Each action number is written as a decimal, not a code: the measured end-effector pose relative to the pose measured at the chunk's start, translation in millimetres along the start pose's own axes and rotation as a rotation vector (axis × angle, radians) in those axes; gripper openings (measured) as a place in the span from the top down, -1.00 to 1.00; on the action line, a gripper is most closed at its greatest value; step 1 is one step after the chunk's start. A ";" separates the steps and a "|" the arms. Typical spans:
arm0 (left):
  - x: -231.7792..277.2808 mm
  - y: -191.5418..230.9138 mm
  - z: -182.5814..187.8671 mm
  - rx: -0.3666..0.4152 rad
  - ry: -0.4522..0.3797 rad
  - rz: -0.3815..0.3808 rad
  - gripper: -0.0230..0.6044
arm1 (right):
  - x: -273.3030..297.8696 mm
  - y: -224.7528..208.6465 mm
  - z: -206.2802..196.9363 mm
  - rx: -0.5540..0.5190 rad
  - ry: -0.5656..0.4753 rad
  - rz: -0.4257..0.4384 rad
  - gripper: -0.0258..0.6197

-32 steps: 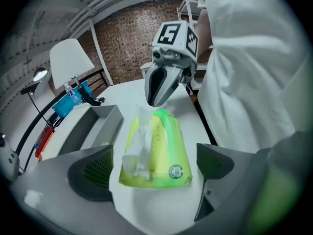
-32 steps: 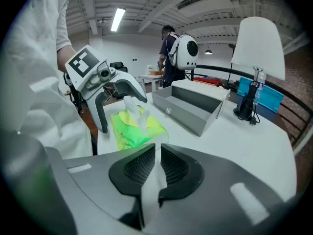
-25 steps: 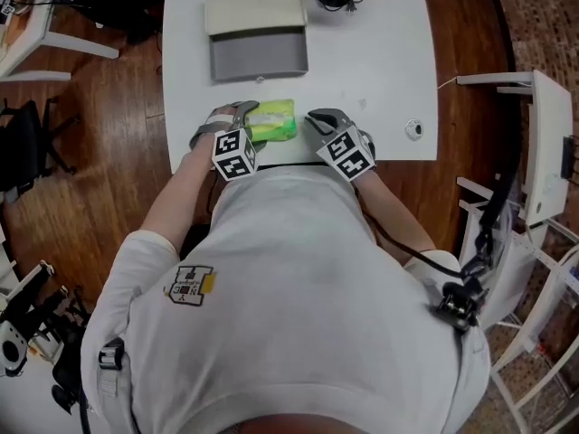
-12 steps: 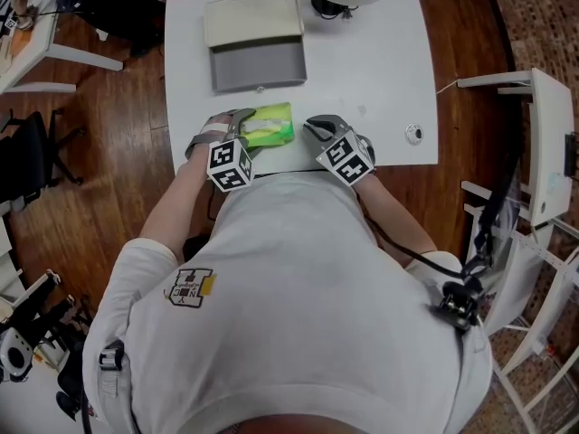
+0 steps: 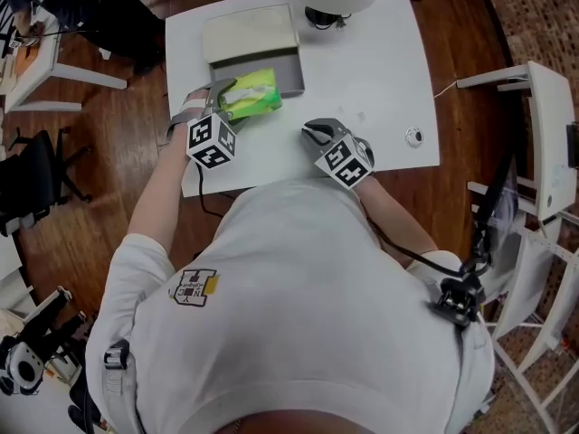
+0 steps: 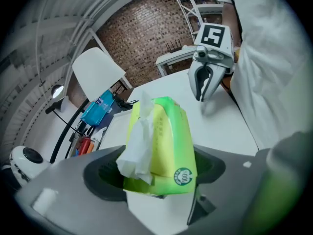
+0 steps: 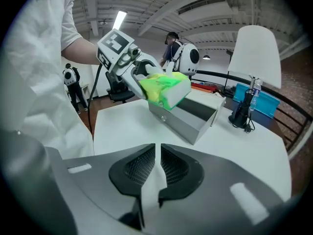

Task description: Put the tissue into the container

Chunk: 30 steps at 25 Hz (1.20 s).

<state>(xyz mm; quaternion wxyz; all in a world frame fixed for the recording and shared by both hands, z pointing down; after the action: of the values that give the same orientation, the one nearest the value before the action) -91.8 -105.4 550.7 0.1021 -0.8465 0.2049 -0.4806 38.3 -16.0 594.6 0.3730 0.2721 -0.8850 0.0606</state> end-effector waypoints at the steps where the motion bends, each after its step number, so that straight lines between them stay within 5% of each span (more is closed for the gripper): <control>1: 2.9 8.4 2.2 0.003 -0.001 0.005 -0.26 | -0.6 -1.5 0.6 0.001 -0.001 -0.006 0.82; 10: 50.6 34.3 1.2 0.008 0.041 -0.075 -0.27 | -9.4 -22.6 6.6 0.011 -0.003 -0.066 0.82; 16: 73.3 36.6 -8.0 -0.054 0.054 -0.144 -0.26 | -7.3 -44.4 18.4 -0.013 -0.005 -0.090 0.82; 30: 100.9 33.3 -26.2 0.002 0.096 -0.221 -0.29 | 58.6 -94.8 92.3 -0.299 0.047 -0.038 0.82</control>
<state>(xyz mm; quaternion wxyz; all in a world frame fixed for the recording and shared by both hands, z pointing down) -76.7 -179.6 629.8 0.0394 -0.8399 0.1145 -0.5291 -3.3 -150.3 560.2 0.4310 0.2285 -0.8699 -0.0725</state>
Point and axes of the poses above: the fingertips, and each gripper's own axes: x forward along the fingers, y to its left, z out of its top, the point moved 2 cm from there along -x, backward along the fingers, and after that the axes turned 8 degrees about -x, right-handed, at the moved point
